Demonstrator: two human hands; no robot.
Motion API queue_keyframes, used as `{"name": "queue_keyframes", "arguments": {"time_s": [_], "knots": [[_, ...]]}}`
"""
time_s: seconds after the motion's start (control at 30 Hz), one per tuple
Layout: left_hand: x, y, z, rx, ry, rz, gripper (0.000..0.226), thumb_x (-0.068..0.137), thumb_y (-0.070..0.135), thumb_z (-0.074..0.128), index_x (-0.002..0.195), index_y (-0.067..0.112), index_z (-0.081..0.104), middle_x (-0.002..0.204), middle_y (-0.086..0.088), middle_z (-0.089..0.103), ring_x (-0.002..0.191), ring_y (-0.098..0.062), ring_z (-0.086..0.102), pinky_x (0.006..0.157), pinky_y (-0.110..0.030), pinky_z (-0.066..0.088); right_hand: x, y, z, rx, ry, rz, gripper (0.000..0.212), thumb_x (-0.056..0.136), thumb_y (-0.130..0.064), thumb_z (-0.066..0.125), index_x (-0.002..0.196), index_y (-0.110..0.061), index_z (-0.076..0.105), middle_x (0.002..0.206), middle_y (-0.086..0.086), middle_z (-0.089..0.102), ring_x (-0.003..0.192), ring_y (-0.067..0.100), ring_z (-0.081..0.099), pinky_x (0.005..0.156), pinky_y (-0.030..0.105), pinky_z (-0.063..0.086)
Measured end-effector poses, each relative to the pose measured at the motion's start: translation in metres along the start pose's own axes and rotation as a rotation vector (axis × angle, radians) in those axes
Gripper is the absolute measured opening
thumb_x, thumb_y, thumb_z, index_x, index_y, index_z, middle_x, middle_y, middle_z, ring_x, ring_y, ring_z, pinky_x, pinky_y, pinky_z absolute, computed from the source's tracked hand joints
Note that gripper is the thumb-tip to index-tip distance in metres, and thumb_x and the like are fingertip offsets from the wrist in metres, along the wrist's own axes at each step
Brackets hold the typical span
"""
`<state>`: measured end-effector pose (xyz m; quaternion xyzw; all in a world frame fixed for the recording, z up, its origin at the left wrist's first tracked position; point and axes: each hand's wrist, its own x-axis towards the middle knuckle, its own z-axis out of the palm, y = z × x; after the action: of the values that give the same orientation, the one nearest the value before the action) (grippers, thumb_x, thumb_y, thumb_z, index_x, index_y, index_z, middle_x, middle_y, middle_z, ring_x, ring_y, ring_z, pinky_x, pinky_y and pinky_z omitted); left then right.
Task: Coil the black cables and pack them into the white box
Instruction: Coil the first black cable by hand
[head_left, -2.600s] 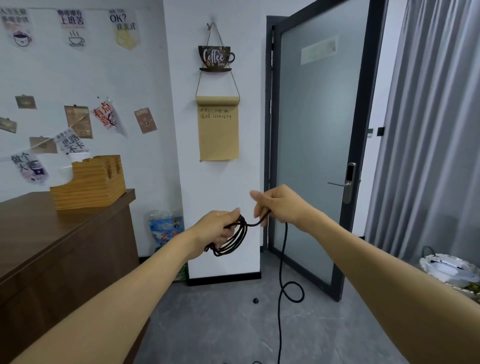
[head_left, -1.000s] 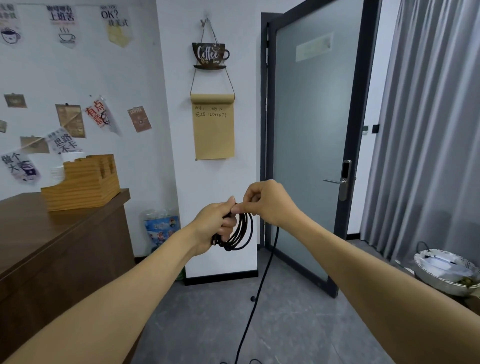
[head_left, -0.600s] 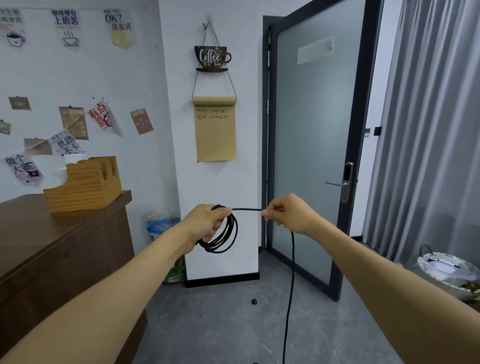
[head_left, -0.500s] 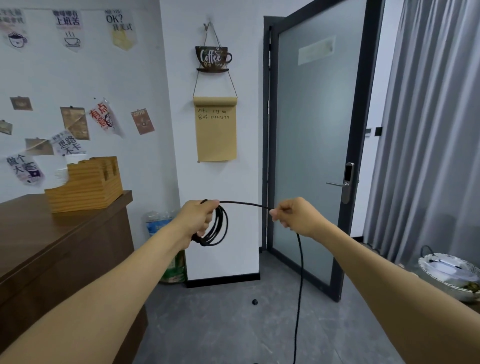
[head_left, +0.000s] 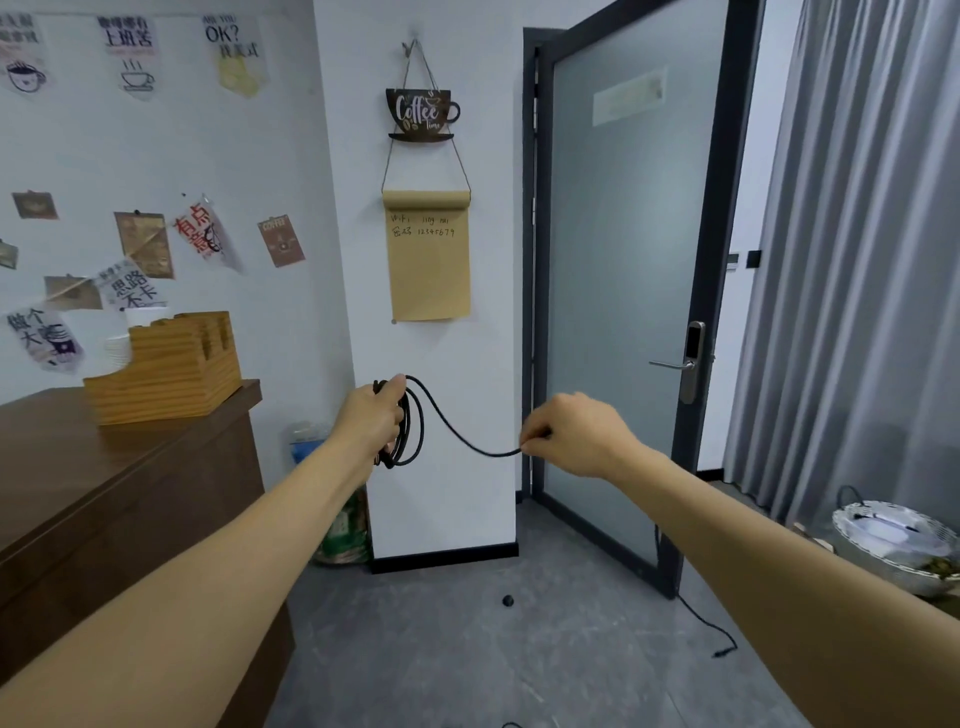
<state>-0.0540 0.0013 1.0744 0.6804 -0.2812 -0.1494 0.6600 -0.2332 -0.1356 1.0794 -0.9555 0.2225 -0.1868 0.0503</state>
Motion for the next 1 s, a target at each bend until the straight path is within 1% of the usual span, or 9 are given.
{"name": "queue_keyframes", "arguments": {"time_s": [0.17,0.3,0.4,0.5,0.57,0.63,0.77,0.9,1.0], "knots": [[-0.001,-0.007,0.014,0.065,0.008,0.029,0.046,0.098,0.039,0.046,0.062,0.016,0.031,0.044,0.006,0.031,0.042,-0.014,0.026,0.048,-0.026,0.025,0.002,-0.032,-0.005,0.006,-0.153,-0.188,0.015,0.087,-0.024,0.059,0.094,-0.025,0.073,0.095,-0.010,0.071,0.090,0.011,0.062,0.080,0.030,0.051],[-0.006,-0.009,0.022,0.061,0.018,0.012,0.045,0.098,0.041,0.044,0.063,0.014,0.034,0.051,0.001,0.033,0.046,-0.016,0.029,0.050,-0.026,0.028,0.002,-0.043,-0.010,0.227,-0.285,-0.255,0.011,0.085,-0.020,0.065,0.092,-0.019,0.074,0.084,0.000,0.071,0.070,0.007,0.058,0.076,0.027,0.050],[-0.008,-0.011,0.026,0.064,-0.004,0.004,0.046,0.099,0.041,0.042,0.062,0.015,0.033,0.051,0.001,0.032,0.047,-0.016,0.030,0.050,-0.027,0.028,0.002,-0.050,-0.011,0.465,-0.322,-0.285,0.012,0.084,-0.013,0.068,0.094,-0.011,0.074,0.087,0.014,0.071,0.065,0.006,0.055,0.070,0.017,0.047],[-0.011,-0.009,0.029,0.018,-0.040,-0.034,0.043,0.099,0.042,0.041,0.067,0.013,0.039,0.058,-0.002,0.038,0.053,-0.017,0.035,0.053,-0.029,0.031,0.005,-0.048,-0.012,0.632,-0.242,-0.283,0.013,0.084,-0.008,0.068,0.095,-0.009,0.074,0.062,-0.008,0.067,0.056,-0.002,0.054,0.064,0.008,0.043],[-0.016,-0.007,0.029,-0.010,-0.111,-0.051,0.043,0.099,0.043,0.041,0.069,0.012,0.041,0.060,-0.003,0.040,0.052,-0.016,0.036,0.051,-0.025,0.032,0.008,-0.042,-0.011,0.688,-0.172,-0.249,0.010,0.084,-0.008,0.068,0.092,-0.008,0.074,0.054,-0.013,0.061,0.055,-0.003,0.053,0.063,0.007,0.041],[-0.021,-0.007,0.029,-0.003,-0.198,-0.049,0.045,0.099,0.043,0.039,0.066,0.013,0.043,0.052,-0.001,0.043,0.045,-0.013,0.037,0.047,-0.023,0.033,0.010,-0.036,-0.011,0.709,-0.114,-0.209,0.008,0.084,-0.010,0.068,0.089,-0.010,0.074,0.056,-0.011,0.060,0.055,-0.001,0.052,0.064,0.010,0.042],[-0.030,-0.005,0.031,-0.064,-0.362,-0.067,0.038,0.100,0.041,0.037,0.078,0.014,0.052,0.048,0.007,0.045,0.041,-0.007,0.035,0.042,-0.018,0.033,0.014,-0.028,-0.007,0.745,-0.040,-0.128,0.009,0.086,-0.015,0.067,0.080,-0.016,0.074,0.062,-0.004,0.061,0.063,0.006,0.054,0.072,0.019,0.044],[-0.032,-0.002,0.033,-0.089,-0.428,-0.090,0.041,0.100,0.043,0.035,0.069,0.017,0.042,0.047,0.008,0.034,0.040,-0.007,0.027,0.040,-0.017,0.028,0.018,-0.028,-0.005,0.724,0.007,-0.105,0.013,0.085,-0.016,0.067,0.074,-0.021,0.072,0.062,-0.002,0.060,0.068,0.013,0.053,0.075,0.035,0.047],[-0.031,0.000,0.032,-0.127,-0.472,-0.122,0.043,0.101,0.045,0.031,0.070,0.017,0.041,0.046,0.009,0.028,0.039,-0.006,0.023,0.042,-0.018,0.025,0.020,-0.030,-0.004,0.720,0.038,-0.092,0.012,0.083,-0.019,0.070,0.071,-0.018,0.071,0.060,-0.002,0.060,0.065,0.015,0.052,0.072,0.037,0.046]]}}
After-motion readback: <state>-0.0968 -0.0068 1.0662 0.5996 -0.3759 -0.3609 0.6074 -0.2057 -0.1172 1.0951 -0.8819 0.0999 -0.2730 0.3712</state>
